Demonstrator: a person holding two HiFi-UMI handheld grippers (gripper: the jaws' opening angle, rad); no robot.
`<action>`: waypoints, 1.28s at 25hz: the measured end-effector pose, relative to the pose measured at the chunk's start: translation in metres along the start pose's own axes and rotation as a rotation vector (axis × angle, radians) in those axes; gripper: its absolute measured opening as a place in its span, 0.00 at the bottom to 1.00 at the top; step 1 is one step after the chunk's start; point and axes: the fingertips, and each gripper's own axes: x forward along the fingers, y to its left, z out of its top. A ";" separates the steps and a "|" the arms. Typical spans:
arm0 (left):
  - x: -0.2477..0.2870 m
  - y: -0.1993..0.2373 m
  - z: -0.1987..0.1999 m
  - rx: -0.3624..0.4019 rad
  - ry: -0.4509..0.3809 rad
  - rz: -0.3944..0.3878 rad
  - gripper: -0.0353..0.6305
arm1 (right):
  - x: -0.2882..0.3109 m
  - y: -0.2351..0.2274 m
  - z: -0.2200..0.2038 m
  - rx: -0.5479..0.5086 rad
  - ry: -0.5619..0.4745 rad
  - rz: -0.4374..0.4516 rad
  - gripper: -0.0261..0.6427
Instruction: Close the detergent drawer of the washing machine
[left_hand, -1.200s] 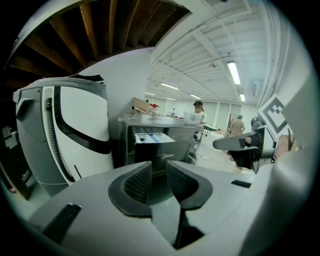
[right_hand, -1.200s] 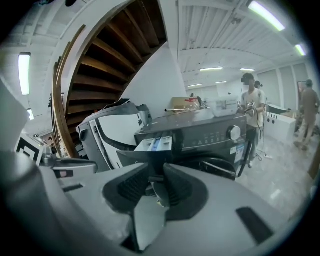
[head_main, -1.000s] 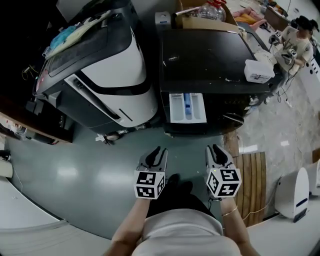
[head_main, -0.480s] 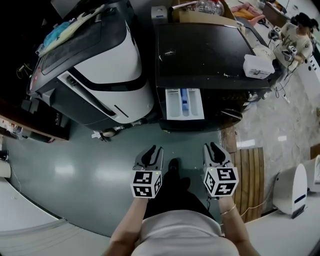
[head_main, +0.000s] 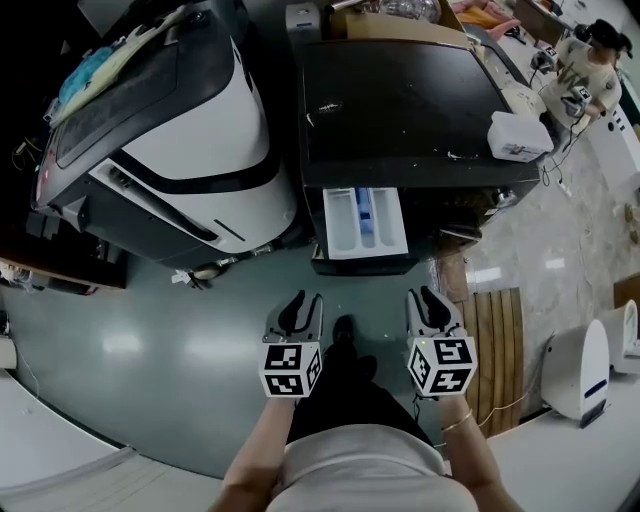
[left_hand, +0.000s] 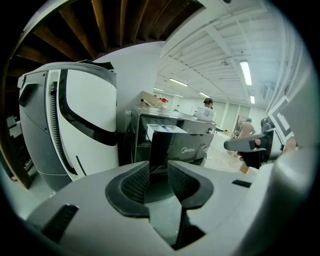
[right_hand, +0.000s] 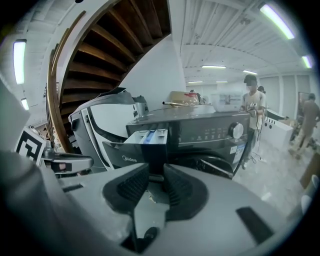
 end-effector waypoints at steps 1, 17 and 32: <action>0.004 0.001 0.000 0.000 0.005 -0.003 0.21 | 0.004 -0.001 -0.001 -0.008 0.008 -0.004 0.16; 0.040 0.008 -0.006 0.004 0.055 -0.033 0.24 | 0.047 -0.011 -0.009 -0.038 0.083 -0.001 0.16; 0.059 0.011 0.005 0.030 0.060 -0.051 0.23 | 0.059 -0.012 -0.003 -0.066 0.080 0.007 0.17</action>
